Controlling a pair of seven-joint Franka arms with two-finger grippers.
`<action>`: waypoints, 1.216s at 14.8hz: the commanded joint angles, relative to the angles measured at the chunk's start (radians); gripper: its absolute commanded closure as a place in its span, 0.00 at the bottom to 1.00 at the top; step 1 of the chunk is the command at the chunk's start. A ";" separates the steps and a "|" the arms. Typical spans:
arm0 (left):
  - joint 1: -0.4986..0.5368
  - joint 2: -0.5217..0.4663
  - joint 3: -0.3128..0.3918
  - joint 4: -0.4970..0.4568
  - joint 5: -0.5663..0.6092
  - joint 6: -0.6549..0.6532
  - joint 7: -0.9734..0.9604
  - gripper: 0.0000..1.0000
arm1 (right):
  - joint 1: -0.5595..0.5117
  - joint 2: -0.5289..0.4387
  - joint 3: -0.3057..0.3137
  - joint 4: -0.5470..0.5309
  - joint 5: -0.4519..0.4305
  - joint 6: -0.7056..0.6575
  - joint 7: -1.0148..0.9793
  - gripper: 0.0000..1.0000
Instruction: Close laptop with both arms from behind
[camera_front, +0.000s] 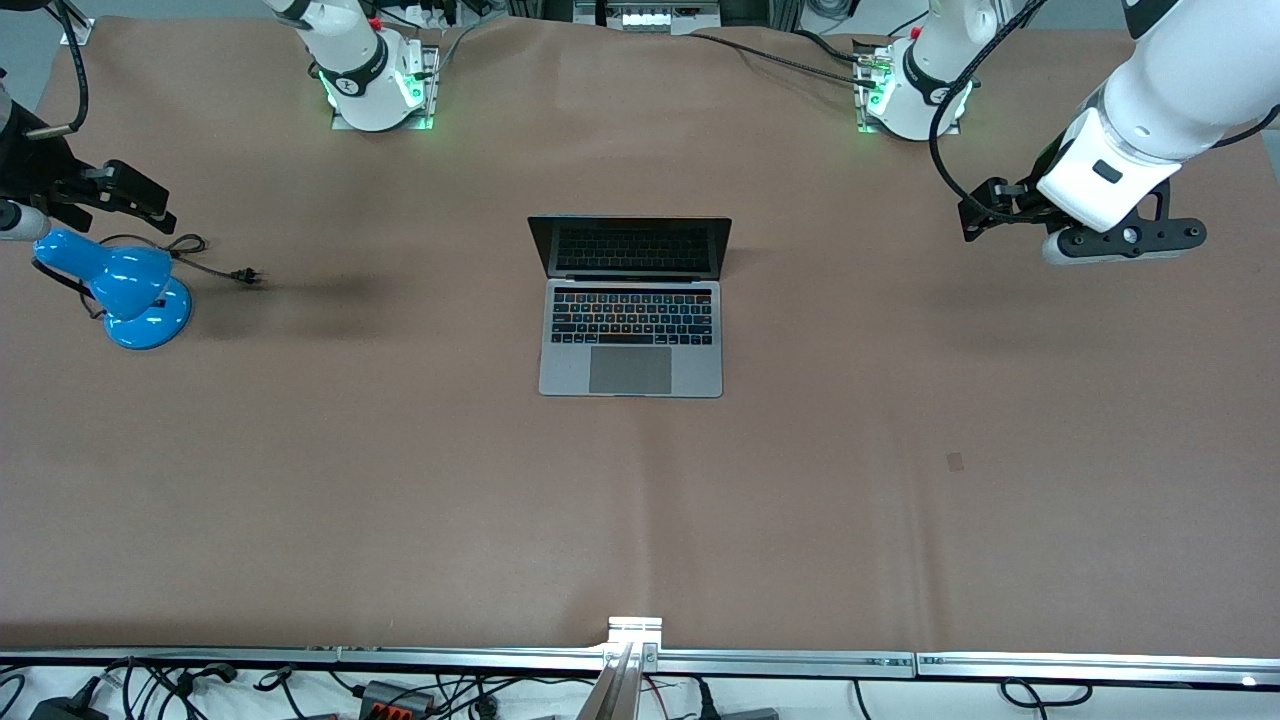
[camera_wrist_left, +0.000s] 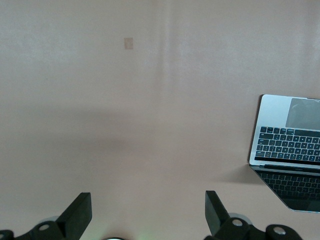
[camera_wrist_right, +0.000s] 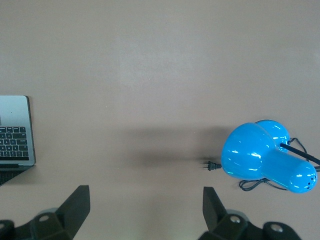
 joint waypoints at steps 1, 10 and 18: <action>0.006 -0.014 -0.003 -0.004 0.012 0.005 0.001 0.00 | -0.013 -0.025 0.012 -0.026 -0.015 0.004 -0.005 0.00; 0.006 -0.004 -0.003 -0.004 0.010 -0.005 0.006 0.57 | -0.014 -0.022 0.012 -0.021 -0.015 -0.006 -0.011 0.27; 0.023 0.016 -0.002 0.035 -0.025 -0.059 0.008 0.99 | -0.011 -0.016 0.014 -0.013 -0.013 -0.039 -0.003 1.00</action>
